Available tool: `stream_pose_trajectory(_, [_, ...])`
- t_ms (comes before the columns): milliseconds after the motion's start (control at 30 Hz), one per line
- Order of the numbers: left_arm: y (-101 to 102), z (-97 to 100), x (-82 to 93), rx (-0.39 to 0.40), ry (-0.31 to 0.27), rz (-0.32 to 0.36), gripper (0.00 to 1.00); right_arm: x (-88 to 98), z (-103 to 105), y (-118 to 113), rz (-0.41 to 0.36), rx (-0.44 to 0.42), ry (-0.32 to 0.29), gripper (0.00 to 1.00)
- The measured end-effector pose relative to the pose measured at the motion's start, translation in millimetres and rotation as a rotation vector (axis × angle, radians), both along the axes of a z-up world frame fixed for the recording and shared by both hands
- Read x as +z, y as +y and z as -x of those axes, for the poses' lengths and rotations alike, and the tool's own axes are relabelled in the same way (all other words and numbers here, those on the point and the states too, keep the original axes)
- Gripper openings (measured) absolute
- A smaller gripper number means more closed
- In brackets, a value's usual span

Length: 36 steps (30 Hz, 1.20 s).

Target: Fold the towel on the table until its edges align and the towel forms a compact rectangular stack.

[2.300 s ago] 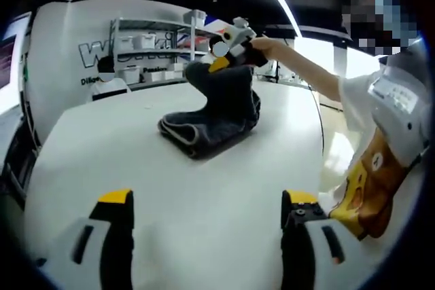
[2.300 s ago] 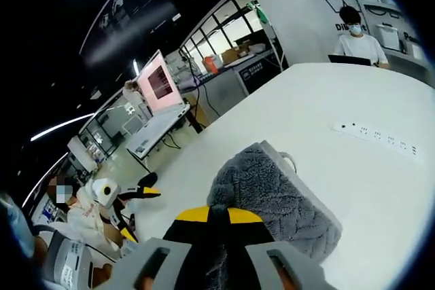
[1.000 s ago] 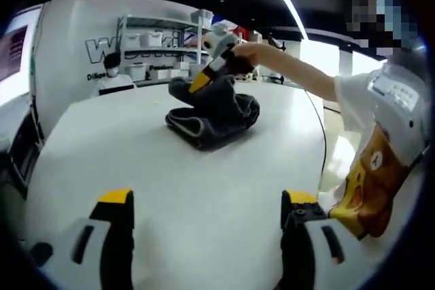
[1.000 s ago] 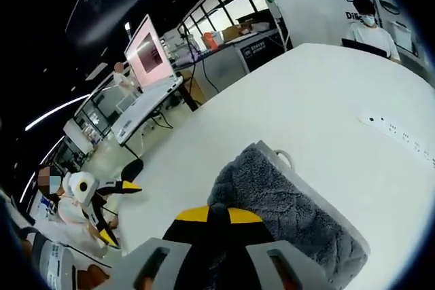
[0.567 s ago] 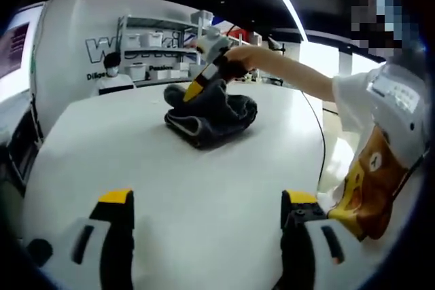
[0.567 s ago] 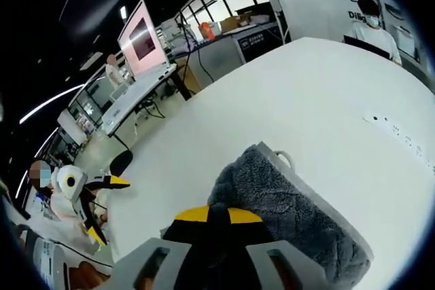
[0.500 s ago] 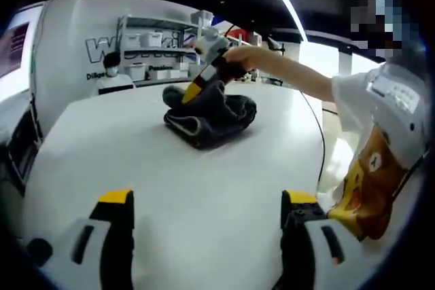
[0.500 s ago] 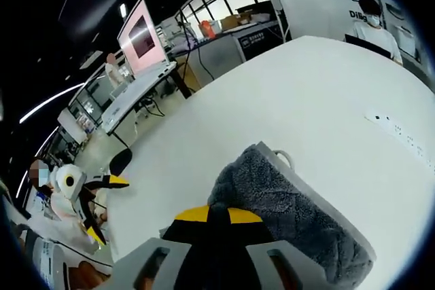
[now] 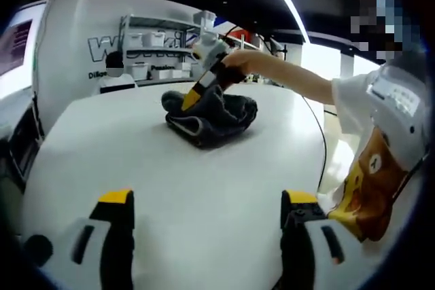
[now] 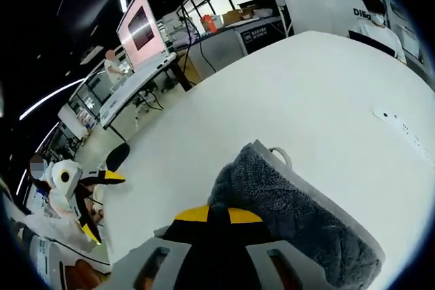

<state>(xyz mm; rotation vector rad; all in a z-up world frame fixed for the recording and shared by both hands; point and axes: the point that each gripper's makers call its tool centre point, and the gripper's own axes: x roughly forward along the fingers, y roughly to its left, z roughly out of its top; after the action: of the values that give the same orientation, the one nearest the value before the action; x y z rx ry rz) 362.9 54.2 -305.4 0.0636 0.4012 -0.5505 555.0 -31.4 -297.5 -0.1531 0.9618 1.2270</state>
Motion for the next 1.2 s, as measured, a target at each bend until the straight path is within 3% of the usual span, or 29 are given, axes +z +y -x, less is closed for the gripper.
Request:
stream_pose_trajectory(200, [1.3,-0.2,1.0,0.008,-0.004,0.004,0.93,-0.9,2.4,-0.2,-0.002,-0.003,0.002,0.07])
stream_pose_trajectory(333, [1.9,0.2,0.6,0.008,-0.002,0.0,0.93,2.0,11.5,2.3,-0.038,0.014,0.057,0.11])
stream_pose_trajectory(433, [2.0,0.6,0.9,0.009,-0.003,0.001,0.93,2.6,11.2,1.7,-0.041,0.011,0.05,0.13])
stream_pose_trajectory(700, [3.1,2.0,1.6,0.011,-0.002,-0.003,0.93,18.2,27.4,7.5,-0.125,0.081,0.109,0.35])
stream_pose_trajectory(767, [3.4,2.0,2.1,0.012,-0.002,-0.004,0.93,21.7,31.3,6.9,-0.136,0.099,0.098,0.41])
stream_pose_trajectory(1000, [0.6,1.5,4.5,0.007,-0.006,-0.005,0.94,48.1,61.1,3.6,-0.233,0.27,-0.003,0.79])
stream_pose_trajectory(1067, [0.8,1.1,5.1,0.008,-0.007,-0.006,0.94,50.2,69.5,-1.6,-0.22,0.316,-0.039,0.89])
stream_pose_trajectory(1200, [0.4,0.1,6.0,0.01,-0.01,-0.006,0.94,47.1,77.6,-14.7,-0.145,0.378,-0.153,0.99])
